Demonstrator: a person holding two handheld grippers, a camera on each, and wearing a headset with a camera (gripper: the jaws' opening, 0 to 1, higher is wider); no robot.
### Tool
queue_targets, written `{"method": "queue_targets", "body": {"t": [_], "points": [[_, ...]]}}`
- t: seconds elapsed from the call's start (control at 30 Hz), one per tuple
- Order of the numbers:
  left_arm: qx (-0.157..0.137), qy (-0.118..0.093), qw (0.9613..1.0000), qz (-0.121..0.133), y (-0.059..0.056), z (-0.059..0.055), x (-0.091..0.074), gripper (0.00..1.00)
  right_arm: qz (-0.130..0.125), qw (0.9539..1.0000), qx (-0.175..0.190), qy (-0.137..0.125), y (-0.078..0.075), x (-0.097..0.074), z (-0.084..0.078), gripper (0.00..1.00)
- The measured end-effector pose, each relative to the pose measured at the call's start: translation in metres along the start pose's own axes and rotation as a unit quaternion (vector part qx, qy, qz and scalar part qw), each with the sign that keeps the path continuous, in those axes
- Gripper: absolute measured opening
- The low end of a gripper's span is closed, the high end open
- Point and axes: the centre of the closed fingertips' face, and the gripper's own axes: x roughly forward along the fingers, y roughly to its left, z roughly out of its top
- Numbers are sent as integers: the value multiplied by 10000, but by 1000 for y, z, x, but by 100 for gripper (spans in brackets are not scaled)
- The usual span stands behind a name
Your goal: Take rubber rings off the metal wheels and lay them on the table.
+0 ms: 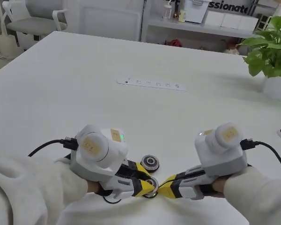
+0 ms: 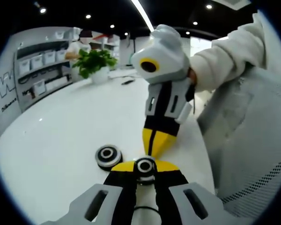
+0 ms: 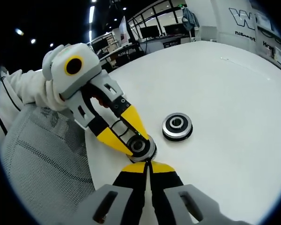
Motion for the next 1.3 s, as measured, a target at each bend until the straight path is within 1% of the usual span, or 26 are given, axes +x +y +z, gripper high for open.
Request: {"method": "queue_targets", "body": {"t": [0.13, 0.27, 0.4, 0.47, 0.6, 0.7, 0.8, 0.83, 0.87, 0.93, 1.0, 1.13, 1.3], "points": [[-2, -20, 10000, -2, 0, 0, 0, 15, 16, 9997, 236, -10, -1, 0, 0, 0], [-30, -49, 10000, 2, 1, 0, 0, 15, 53, 9982, 596, -33, -1, -4, 2, 0], [-54, -81, 10000, 4, 0, 0, 0, 15, 70, 9975, 705, -60, -1, -4, 1, 0], [-56, -93, 9999, 4, 1, 0, 0, 15, 88, 9964, 846, -71, -1, -5, 1, 0], [-56, -93, 9999, 1, 0, 1, 0, 14, 177, 9908, 1330, -186, -4, -7, 2, 0], [-56, -97, 9999, -1, 0, 0, 0, 14, 235, 9867, 1578, -314, -5, -9, 5, 0], [-58, -97, 9999, -4, 0, 0, 0, 14, 277, 9839, 1728, -375, -6, -10, 6, 0], [-57, -96, 9999, -4, 0, 0, 0, 14, 301, 9820, 1817, -413, -6, -10, 7, 0], [-56, -95, 9999, -4, 0, 0, 0, 14, 321, 9809, 1866, -438, -5, -10, 7, 0], [-63, -100, 9999, 1, 0, 0, 0, 14, 315, 9807, 1881, -432, -5, -10, 7, 0], [-62, -103, 9999, 9, 0, 0, 0, 14, 336, 9795, 1934, -457, -5, -10, 8, 0], [-55, -98, 9999, 16, 0, 0, 0, 14, 385, 9759, 2086, -507, -6, -11, 9, 0], [-48, -97, 9999, 22, 0, 0, 0, 14, 412, 9752, 2117, -506, -3, -11, 11, 0]]}}
